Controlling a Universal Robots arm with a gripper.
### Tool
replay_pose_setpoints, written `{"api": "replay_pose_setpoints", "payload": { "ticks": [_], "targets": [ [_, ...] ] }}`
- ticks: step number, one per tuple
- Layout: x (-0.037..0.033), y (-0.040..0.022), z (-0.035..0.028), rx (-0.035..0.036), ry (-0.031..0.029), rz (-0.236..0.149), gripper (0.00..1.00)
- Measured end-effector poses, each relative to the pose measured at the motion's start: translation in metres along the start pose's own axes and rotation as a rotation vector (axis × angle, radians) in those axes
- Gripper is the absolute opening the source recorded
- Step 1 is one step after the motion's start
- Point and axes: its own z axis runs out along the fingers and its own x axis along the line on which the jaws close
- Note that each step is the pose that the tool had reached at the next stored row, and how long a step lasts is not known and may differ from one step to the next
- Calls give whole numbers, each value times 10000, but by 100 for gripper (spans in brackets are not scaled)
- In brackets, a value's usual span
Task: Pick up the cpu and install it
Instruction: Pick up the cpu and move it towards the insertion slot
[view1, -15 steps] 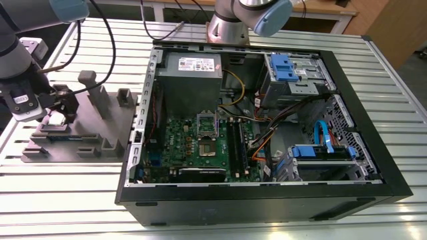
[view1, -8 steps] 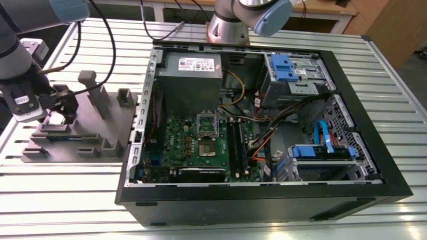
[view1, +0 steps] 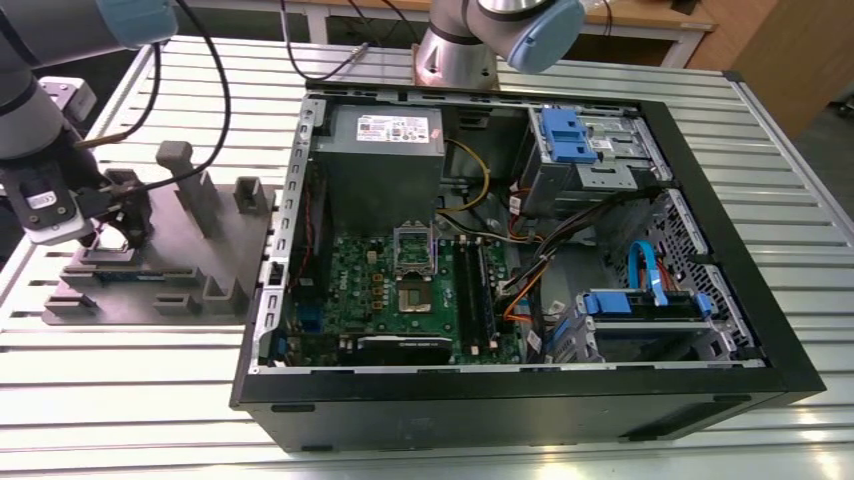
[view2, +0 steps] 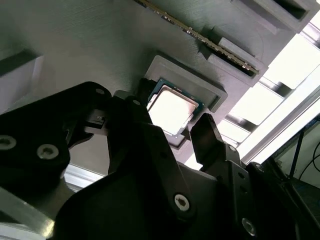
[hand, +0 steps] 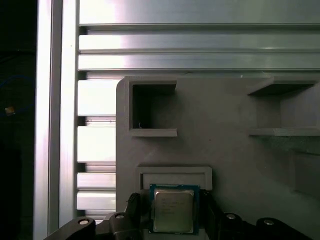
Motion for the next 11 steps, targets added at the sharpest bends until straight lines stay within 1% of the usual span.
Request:
{"api": "replay_pose_setpoints", "payload": {
  "ticks": [1,6,11],
  "targets": [
    [3,0,0,0,0,-1,60],
    [23,2,1,0,-1,3,60],
    [23,8,-1,-1,-3,8,60]
  ]
}}
